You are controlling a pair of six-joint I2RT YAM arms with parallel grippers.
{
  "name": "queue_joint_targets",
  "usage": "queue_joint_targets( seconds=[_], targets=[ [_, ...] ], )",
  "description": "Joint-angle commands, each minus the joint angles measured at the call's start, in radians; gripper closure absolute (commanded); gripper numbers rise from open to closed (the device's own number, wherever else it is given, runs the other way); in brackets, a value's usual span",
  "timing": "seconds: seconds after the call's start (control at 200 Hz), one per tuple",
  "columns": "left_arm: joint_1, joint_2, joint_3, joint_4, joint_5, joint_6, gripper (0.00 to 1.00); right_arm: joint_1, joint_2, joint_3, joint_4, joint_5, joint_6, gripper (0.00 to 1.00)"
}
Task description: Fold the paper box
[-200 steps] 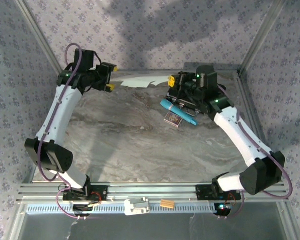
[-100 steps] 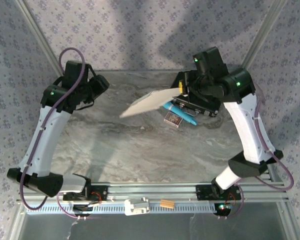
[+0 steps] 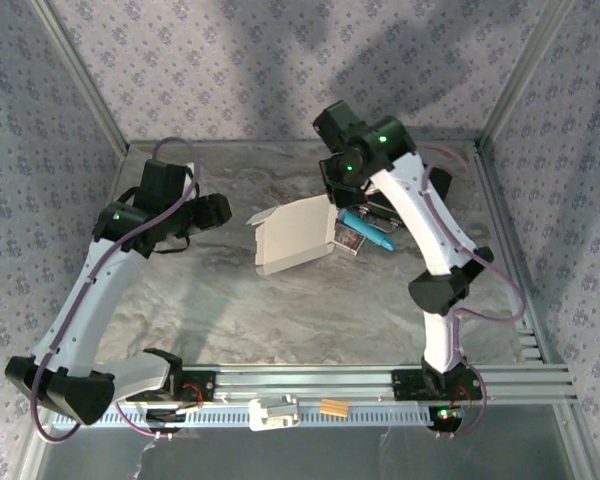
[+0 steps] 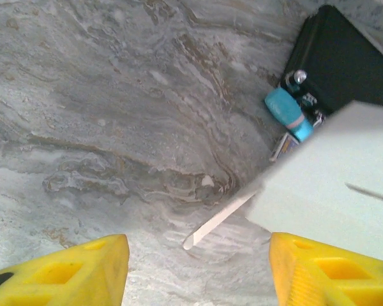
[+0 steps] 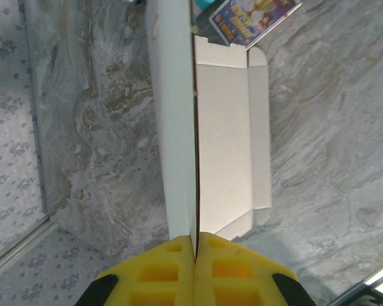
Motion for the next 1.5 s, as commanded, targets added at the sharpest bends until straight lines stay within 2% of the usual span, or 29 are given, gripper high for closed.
queue_joint_targets(
  seconds=[0.0,0.05,0.16,0.32,0.53,0.595,0.7,0.82,0.939,1.099,1.259,1.324,1.379,1.439,1.494],
  targets=[
    [-0.002,-0.115,-0.077,0.098,0.057,0.129,0.35,0.003,0.062,0.026,-0.148,0.016,-0.029,1.00],
    [-0.011,-0.176,-0.136,0.173,0.096,0.196,0.34,0.005,0.072,0.030,-0.123,0.013,-0.033,1.00],
    [-0.054,-0.277,-0.256,0.311,0.083,0.322,0.30,0.000,0.080,0.033,-0.090,0.018,-0.051,1.00],
    [-0.168,-0.305,-0.357,0.399,0.088,0.462,0.29,-0.010,0.101,0.030,-0.074,-0.019,-0.086,1.00],
    [-0.263,-0.229,-0.411,0.479,-0.018,0.474,0.29,-0.011,0.086,-0.045,0.033,-0.051,-0.133,1.00],
    [-0.281,-0.200,-0.408,0.492,-0.119,0.463,0.30,-0.011,0.071,-0.087,0.095,-0.053,-0.154,1.00],
    [-0.279,-0.205,-0.416,0.509,-0.228,0.390,0.31,-0.014,-0.002,-0.281,0.355,-0.082,-0.190,1.00],
    [-0.264,-0.299,-0.448,0.519,-0.305,0.257,0.30,-0.005,-0.083,-0.497,0.651,-0.082,-0.230,1.00],
    [-0.192,-0.379,-0.455,0.423,-0.407,0.126,0.32,0.006,-0.088,-0.563,0.776,-0.115,-0.257,1.00],
    [-0.019,-0.416,-0.473,0.364,-0.319,0.045,0.33,0.053,-0.062,-0.582,0.884,-0.117,-0.265,1.00],
    [0.117,-0.374,-0.461,0.260,-0.323,-0.040,0.35,0.109,-0.012,-0.575,0.953,-0.096,-0.244,1.00],
    [0.189,-0.350,-0.465,0.252,-0.256,-0.082,0.36,0.128,-0.003,-0.591,1.023,-0.080,-0.243,1.00],
    [0.270,-0.325,-0.455,0.248,-0.147,-0.152,0.38,0.130,0.009,-0.579,1.019,-0.081,-0.238,1.00],
    [0.338,-0.296,-0.410,0.248,-0.019,-0.259,0.45,0.127,0.024,-0.547,0.964,-0.079,-0.238,1.00],
    [0.349,-0.262,-0.350,0.265,0.088,-0.327,0.52,0.121,0.031,-0.539,0.963,-0.090,-0.243,1.00]
  ],
)
